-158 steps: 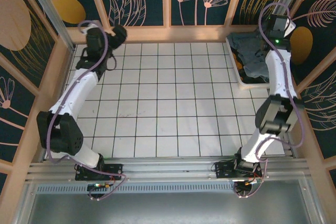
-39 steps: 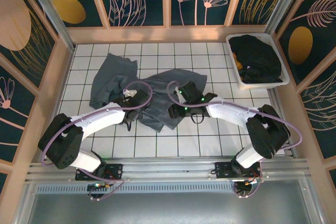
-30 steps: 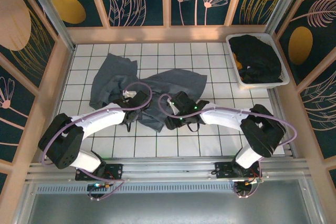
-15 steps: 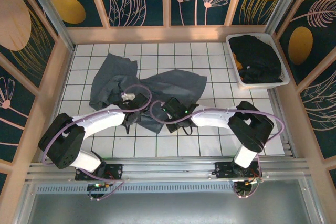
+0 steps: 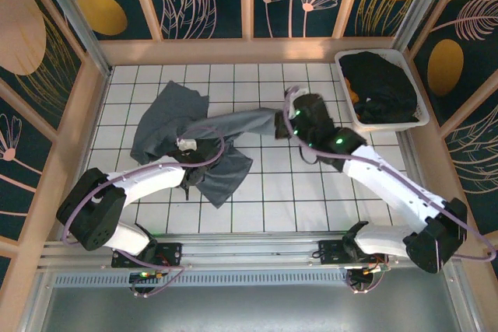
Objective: Fold and stack the t-shirts
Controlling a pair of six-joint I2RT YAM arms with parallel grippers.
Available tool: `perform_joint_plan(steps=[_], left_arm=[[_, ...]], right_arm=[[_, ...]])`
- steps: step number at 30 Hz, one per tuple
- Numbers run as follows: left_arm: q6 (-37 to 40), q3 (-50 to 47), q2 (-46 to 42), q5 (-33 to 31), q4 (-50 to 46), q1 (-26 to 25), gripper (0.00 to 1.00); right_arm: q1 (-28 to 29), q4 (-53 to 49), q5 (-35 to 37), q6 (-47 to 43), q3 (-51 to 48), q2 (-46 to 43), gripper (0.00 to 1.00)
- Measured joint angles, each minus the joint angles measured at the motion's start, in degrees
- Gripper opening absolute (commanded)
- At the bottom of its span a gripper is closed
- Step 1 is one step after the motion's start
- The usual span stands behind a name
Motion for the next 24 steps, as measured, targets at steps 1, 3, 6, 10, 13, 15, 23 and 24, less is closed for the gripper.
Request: perform_joint_plan(steps=[1,3,6,10,13,15,23,24], left_arm=[[0.0,0.0,-0.3,-0.5,-0.2,0.0,0.00],[0.0,0.0,-1.0,-1.5,-0.5,0.1,0.00],[-0.2,0.0,-2.4,-3.7,-1.4,0.1,0.00],[-0.6,0.0,-3.8,-6.1,-2.8,0.1,0.00],[-0.6,0.0,-4.6,-7.2,-3.5,0.1,0.00],[-0.7,0.0,-5.5,-7.7,-4.0,0.1,0.00],[-1.0,0.0,-7.0,-8.7,-5.0,0.3,0.00],[-1.0,0.0,-7.0,-8.7,-5.0,0.3,0.00]], right_arm=[[-1.5,-0.3,0.4,-0.2,2.0,-0.1,0.00],[-3.6,-0.5,0.6,-0.4,5.6,0.0,0.00],[-7.1,-0.7,0.6,-0.6,11.8,1.8,0.00],[-14.0,1.4,0.1,-0.6,19.8,8.0,0.00],[-18.9,2.0,-1.0,-0.1,25.9,15.2,0.00],[-21.6,2.3,-2.4,0.9,30.4,21.4,0.00],[-29.0,-5.0,-7.4,5.5,49.7,48.7,0.47],[-29.3,-6.3,-7.4,5.7,51.2,50.6,0.49]])
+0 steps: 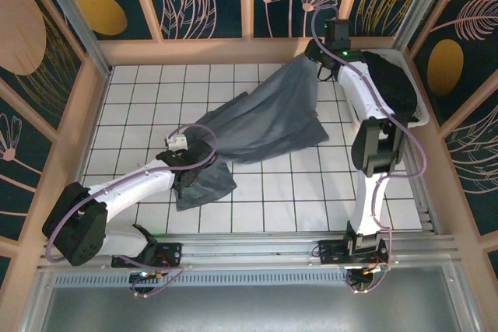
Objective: Fold and stack the t-shirts
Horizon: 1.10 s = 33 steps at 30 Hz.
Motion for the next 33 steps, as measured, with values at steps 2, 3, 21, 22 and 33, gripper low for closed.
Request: perform_joint_plan(steps=[2,3,21,22,33], left_arm=[[0.0,0.1,0.0,0.2,0.0,0.0,0.00],[0.0,0.1,0.0,0.3,0.0,0.0,0.00],[0.5,2.3,2.8,1.7,1.1,0.4,0.00],[0.6,2.3,3.0,1.8,1.2,0.4,0.00],[0.7,2.8,3.3,2.9,1.4,0.7,0.00]], right_arm=[[-0.5,-1.9,0.1,0.0,0.0,1.8,0.50],[-0.5,-2.3,0.3,0.0,-1.4,1.5,0.50],[2.8,2.1,4.2,2.0,-62.3,-30.9,0.64],[2.8,2.1,4.2,1.8,-62.2,-30.0,0.64],[0.9,4.0,4.6,0.5,-55.6,-17.2,0.17]])
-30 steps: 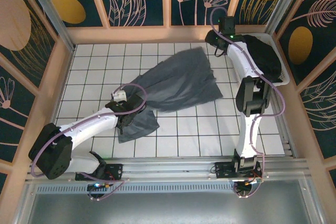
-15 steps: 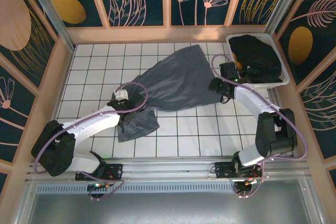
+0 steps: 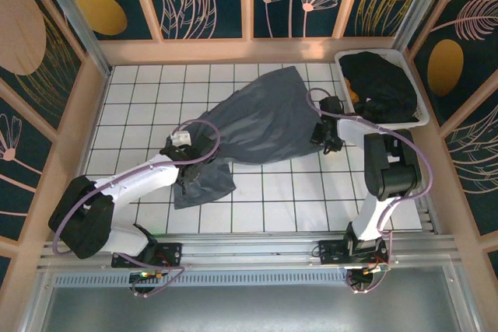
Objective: Fold and stack the t-shirts
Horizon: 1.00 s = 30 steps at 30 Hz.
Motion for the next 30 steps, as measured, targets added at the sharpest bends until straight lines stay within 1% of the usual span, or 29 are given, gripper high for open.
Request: perform_joint_plan(steps=[1,2,5,9,11,15,19,23,28,30], left_arm=[[0.0,0.1,0.0,0.1,0.0,0.0,0.00],[0.0,0.2,0.0,0.2,0.0,0.0,0.00],[0.0,2.3,0.0,0.6,-0.7,0.3,0.00],[0.5,10.4,0.0,1.1,-1.4,0.9,0.00],[0.9,16.0,0.0,1.1,-1.4,1.4,0.00],[2.0,28.4,-0.2,-0.1,-1.3,1.9,0.00],[3.7,36.4,-2.1,-2.8,1.1,1.9,0.00],[7.4,37.2,-9.1,-5.8,6.6,1.9,0.00],[13.6,33.0,-24.4,-8.7,19.5,1.9,0.00],[15.9,32.9,-28.6,-9.3,24.3,1.9,0.00]], right_arm=[[0.0,0.4,0.0,-0.1,0.0,0.2,0.04],[0.0,0.4,0.0,0.0,0.0,0.2,0.00],[0.0,0.4,-0.7,0.7,0.0,-1.1,0.00],[0.0,-1.1,-1.0,1.0,1.5,-6.8,0.00],[0.0,-1.7,-1.1,0.9,4.9,-9.7,0.00],[0.0,-0.9,-1.2,0.7,16.5,-15.2,0.00],[0.0,2.0,-1.1,0.7,22.9,-21.0,0.00],[0.0,5.6,-0.5,1.0,22.6,-29.3,0.00],[0.0,9.9,2.3,1.2,18.6,-43.1,0.00],[0.0,10.7,3.1,1.3,17.7,-47.1,0.00]])
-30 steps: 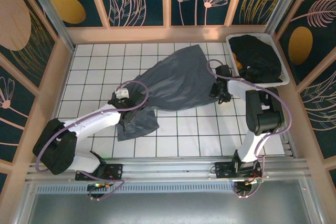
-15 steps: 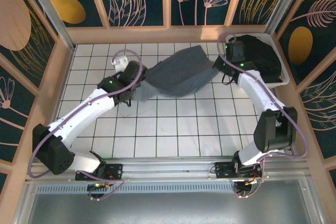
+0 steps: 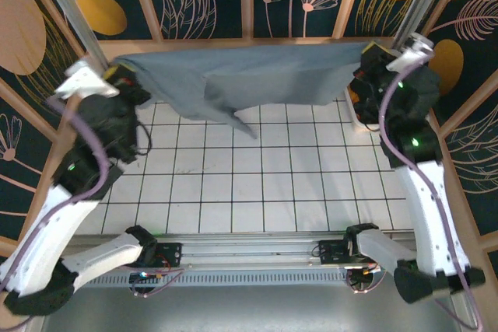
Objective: Fold and stack the t-shirts
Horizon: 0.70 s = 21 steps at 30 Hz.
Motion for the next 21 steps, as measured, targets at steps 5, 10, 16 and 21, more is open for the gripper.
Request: perform_joint_plan(steps=[5,10,16,21], left_arm=[[4.5,6.1,0.7,1.5,7.5,0.0,0.00],[8.1,18.0,13.6,-2.2,8.7,0.1,0.00],[3.2,31.5,33.4,1.0,0.7,11.0,0.00],[-2.0,40.5,54.5,15.7,-10.1,21.6,0.53]], right_arm=[[0.0,2.7,1.6,-0.3,0.3,-4.0,0.00],[-0.5,4.1,3.5,-0.3,4.2,3.2,0.00],[-3.1,5.3,1.9,0.4,13.7,23.6,0.08],[-5.4,-0.3,-3.2,1.8,23.0,44.3,0.56]])
